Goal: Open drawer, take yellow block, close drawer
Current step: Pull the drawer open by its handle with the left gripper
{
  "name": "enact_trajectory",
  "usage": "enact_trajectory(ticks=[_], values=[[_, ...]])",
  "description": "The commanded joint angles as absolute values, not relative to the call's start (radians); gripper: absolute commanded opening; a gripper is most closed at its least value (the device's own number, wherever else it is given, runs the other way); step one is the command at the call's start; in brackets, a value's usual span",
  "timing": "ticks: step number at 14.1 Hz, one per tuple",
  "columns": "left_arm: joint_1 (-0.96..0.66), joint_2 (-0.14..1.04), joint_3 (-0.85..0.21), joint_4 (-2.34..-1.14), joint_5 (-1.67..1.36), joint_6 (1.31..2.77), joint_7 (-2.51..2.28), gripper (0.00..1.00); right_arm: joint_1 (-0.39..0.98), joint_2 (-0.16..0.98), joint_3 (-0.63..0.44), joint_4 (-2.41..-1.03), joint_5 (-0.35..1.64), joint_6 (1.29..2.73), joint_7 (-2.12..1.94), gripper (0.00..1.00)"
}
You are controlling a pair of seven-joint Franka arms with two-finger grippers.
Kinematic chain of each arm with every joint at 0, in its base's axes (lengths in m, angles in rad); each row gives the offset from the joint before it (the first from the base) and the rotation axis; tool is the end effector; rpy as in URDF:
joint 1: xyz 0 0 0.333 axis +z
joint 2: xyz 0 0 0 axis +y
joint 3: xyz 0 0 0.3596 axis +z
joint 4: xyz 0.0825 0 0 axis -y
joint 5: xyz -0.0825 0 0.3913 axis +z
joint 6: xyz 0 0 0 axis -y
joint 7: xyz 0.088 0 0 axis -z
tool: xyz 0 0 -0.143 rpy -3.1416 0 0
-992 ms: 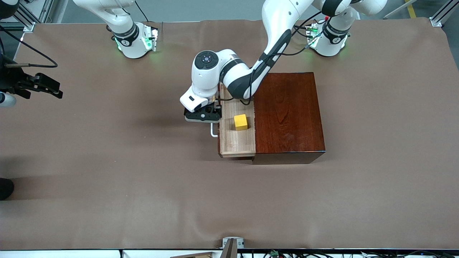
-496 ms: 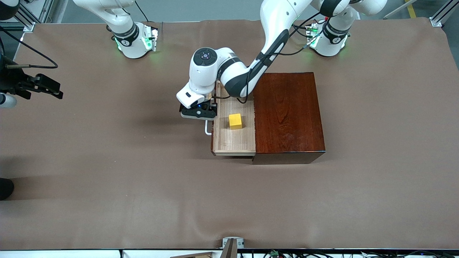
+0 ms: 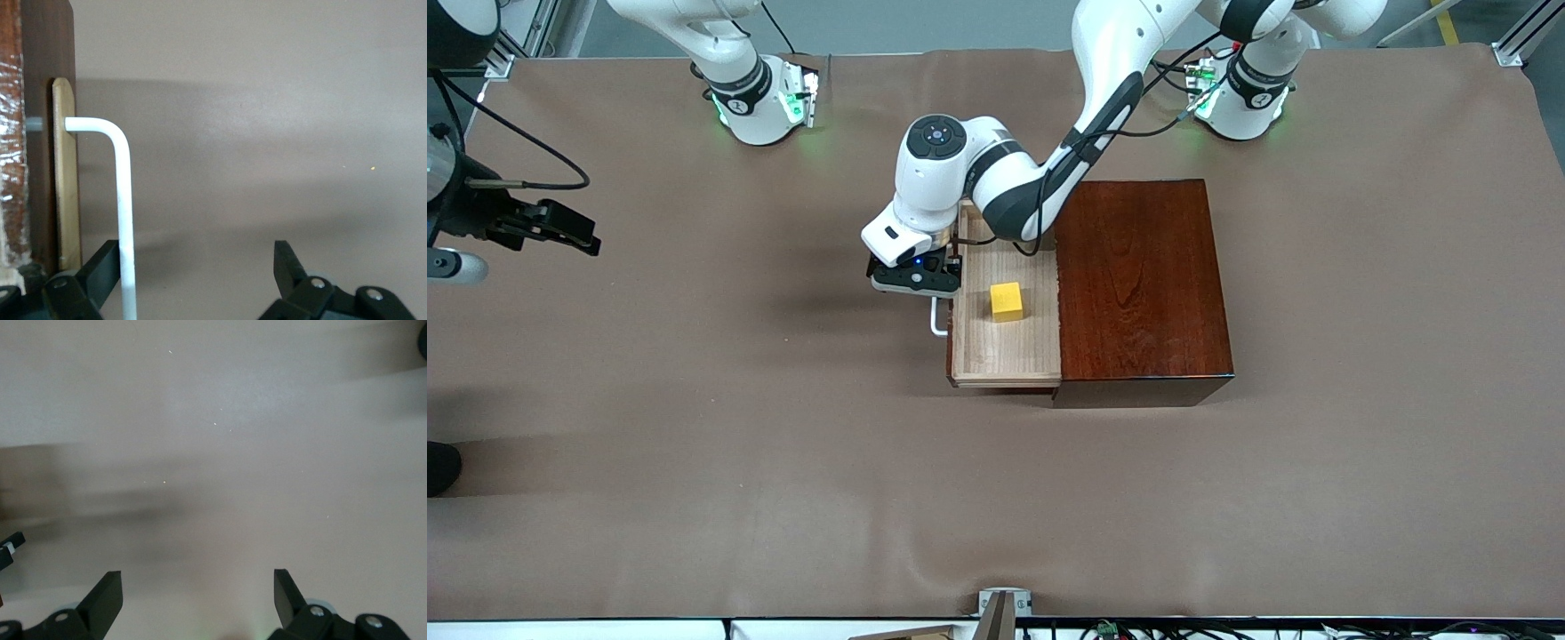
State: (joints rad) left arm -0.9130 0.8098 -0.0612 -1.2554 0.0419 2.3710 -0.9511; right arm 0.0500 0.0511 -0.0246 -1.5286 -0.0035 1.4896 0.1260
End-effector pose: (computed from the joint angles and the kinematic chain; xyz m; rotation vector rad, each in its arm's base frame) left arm 0.4781 -0.6759 0.2991 2.8748 -0.0328 0.2455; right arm 0.5674 0.0143 0.6166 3.1229 -0.1575 -0.1400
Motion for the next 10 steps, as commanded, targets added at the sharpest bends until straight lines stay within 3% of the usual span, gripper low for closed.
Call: enact_trajectory(ticks=[1,10], values=[[-0.910,0.804,-0.054,-1.238,0.029,2.390,-0.979,1.00,0.069,0.069,-0.026,-1.514,0.012,1.486,0.184,1.00],[-0.875,0.695,-0.034,-1.232,0.011,2.237,-1.000,1.00,0.052,0.115,-0.026,-1.519,0.079,1.490,0.279,1.00]])
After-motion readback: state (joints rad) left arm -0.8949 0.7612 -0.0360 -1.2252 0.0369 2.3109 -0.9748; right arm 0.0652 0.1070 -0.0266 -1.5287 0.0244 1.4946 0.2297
